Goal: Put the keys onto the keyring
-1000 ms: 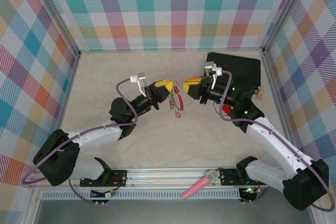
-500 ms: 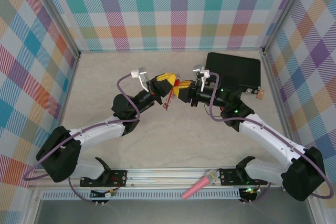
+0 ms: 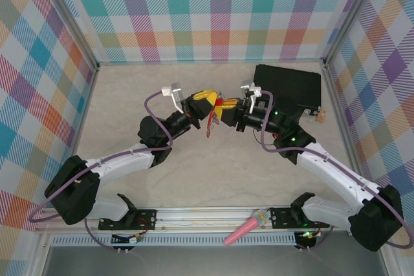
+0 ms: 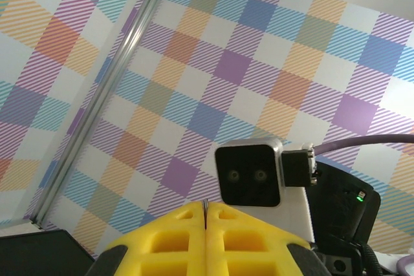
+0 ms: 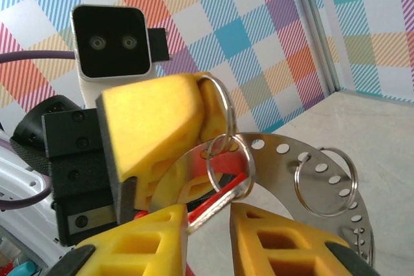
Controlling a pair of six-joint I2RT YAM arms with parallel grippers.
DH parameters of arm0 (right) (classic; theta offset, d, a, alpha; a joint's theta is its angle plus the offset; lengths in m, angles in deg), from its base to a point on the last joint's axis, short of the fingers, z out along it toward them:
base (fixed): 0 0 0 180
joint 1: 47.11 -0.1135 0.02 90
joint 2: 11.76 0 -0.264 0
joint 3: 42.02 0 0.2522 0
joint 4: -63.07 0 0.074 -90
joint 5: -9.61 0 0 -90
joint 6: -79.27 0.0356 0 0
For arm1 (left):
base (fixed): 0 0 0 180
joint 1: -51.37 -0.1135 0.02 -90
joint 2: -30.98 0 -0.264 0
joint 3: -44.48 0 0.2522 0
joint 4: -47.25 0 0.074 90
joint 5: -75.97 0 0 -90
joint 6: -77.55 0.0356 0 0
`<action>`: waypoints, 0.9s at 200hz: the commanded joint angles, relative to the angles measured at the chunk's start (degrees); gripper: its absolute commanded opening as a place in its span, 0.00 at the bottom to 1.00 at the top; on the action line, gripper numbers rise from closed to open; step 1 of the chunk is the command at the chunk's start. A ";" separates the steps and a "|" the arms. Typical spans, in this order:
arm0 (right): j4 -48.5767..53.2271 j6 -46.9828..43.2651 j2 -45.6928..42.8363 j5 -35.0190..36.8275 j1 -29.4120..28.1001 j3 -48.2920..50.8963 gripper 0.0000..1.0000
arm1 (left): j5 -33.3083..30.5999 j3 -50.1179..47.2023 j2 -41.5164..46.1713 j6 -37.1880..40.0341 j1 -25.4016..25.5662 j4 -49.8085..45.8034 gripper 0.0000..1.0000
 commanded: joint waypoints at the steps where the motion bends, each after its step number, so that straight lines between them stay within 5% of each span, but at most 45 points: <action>1: -2.33 -1.15 -2.58 0.00 0.07 0.86 0.28 | -0.71 0.20 1.51 1.11 0.55 4.13 0.00; 180: -9.31 9.64 -1.58 -4.55 5.19 0.13 0.26 | -0.81 -1.24 2.64 2.27 0.55 4.04 0.00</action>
